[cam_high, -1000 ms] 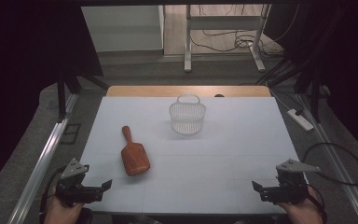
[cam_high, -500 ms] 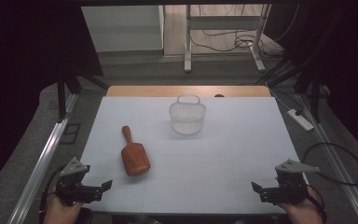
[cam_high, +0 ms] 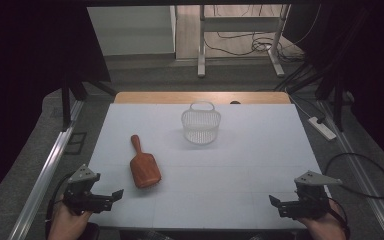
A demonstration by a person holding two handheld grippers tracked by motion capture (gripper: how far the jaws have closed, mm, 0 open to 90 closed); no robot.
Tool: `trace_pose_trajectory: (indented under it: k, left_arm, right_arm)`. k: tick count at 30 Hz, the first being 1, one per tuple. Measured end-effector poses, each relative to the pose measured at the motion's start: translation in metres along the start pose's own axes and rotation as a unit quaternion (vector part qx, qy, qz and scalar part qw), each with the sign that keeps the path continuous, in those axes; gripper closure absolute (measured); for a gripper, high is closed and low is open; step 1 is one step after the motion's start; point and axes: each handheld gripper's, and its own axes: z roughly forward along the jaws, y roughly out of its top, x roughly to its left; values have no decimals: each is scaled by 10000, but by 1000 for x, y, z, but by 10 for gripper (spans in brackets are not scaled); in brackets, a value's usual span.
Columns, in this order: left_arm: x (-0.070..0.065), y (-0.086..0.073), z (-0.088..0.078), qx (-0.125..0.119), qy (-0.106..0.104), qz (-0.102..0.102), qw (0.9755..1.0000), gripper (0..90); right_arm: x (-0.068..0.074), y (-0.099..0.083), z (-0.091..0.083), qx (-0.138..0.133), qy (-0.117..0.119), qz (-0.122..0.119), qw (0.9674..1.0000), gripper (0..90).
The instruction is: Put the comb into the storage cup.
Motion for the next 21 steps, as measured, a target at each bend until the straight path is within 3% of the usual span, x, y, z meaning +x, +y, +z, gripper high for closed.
trace_pose_trajectory:
  k: [10, 14, 21]
  left_arm:
    - [4, 8, 8, 16, -102, 110, 9999, 0]
    - [7, 15, 11, 59, -118, 244, 9996, 0]
    - [9, 23, 17, 109, -192, 252, 9994, 0]
  right_arm:
    - [0, 0, 1, 15, 24, -21, 10000, 0]
    - [1, 1, 1, 20, 39, -27, 10000, 0]
    - [1, 1, 2, 40, 52, -40, 10000, 0]
